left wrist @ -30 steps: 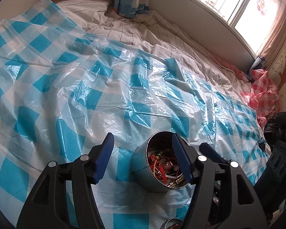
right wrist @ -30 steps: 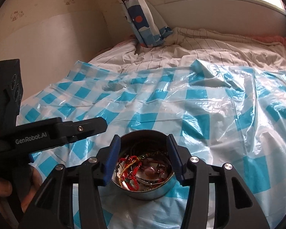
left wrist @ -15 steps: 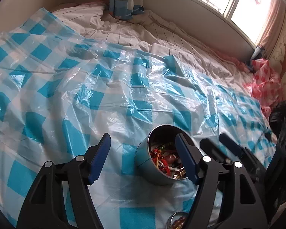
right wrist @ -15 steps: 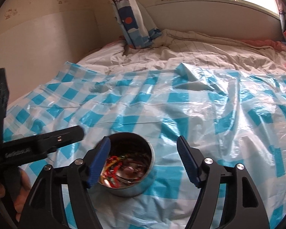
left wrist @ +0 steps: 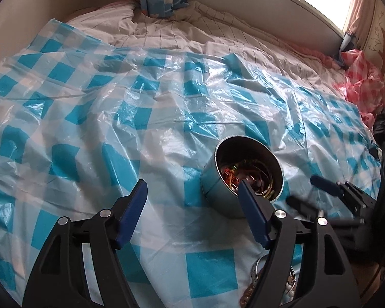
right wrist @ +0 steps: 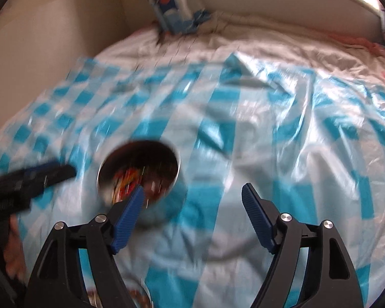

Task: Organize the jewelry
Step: 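Open both tools over the tin to drop the bracelets, then move both tools back to the remaining bracelets beside the tin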

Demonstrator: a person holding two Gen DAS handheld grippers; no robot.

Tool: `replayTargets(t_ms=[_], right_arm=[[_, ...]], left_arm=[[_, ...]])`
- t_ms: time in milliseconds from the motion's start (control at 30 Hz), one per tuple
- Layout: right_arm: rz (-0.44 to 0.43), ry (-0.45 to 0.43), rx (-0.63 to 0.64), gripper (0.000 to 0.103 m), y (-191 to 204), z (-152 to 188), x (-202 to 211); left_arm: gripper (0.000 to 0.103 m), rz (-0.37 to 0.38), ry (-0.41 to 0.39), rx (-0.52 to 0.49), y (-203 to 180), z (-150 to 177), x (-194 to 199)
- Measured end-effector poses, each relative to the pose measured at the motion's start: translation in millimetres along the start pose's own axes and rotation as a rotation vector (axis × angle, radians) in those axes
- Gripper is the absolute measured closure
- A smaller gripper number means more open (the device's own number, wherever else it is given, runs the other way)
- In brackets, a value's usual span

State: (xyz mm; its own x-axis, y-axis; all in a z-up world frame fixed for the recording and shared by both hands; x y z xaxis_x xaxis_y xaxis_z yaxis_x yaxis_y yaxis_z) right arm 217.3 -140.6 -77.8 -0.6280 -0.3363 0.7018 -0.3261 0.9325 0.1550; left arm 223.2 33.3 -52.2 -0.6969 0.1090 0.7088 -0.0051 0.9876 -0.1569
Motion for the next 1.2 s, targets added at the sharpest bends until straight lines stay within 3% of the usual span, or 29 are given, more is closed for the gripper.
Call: replayTargets(t_ms=[167, 500, 667, 867, 1200], right_arm=[[-0.031, 0.064, 0.172, 0.028, 23, 22, 9], [-0.076, 0.100, 0.212, 0.028, 41, 44, 17], [-0.061, 0.090, 0.176, 0.028, 33, 50, 30], [-0.050, 0.098, 0.173, 0.028, 32, 53, 27], [-0.012, 0.130, 0.254, 0.028, 46, 60, 9]], left_arm=[[0.031, -0.001, 0.008, -0.036, -5, 7, 7], [0.028, -0.004, 0.019, -0.074, -4, 10, 18], [0.028, 0.013, 0.069, -0.187, -18, 27, 22], [0.028, 0.045, 0.148, -0.392, -38, 63, 31], [0.028, 0.166, 0.227, -0.473, -50, 99, 42]])
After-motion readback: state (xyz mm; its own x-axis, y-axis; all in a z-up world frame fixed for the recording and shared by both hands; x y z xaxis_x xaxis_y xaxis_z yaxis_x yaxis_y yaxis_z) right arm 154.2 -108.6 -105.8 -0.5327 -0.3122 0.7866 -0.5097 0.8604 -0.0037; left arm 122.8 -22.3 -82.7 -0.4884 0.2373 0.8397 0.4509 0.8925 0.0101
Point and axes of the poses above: each gripper's, at about its wrist camera, not at the fingertips, and x roughly against the way its jaws point, y to its left, z to its underside, the point moved 6 cm from there along -x, roughly the way its jaws point, and after that the axes turned 6 degrees about -y, right-handed, at the moved point
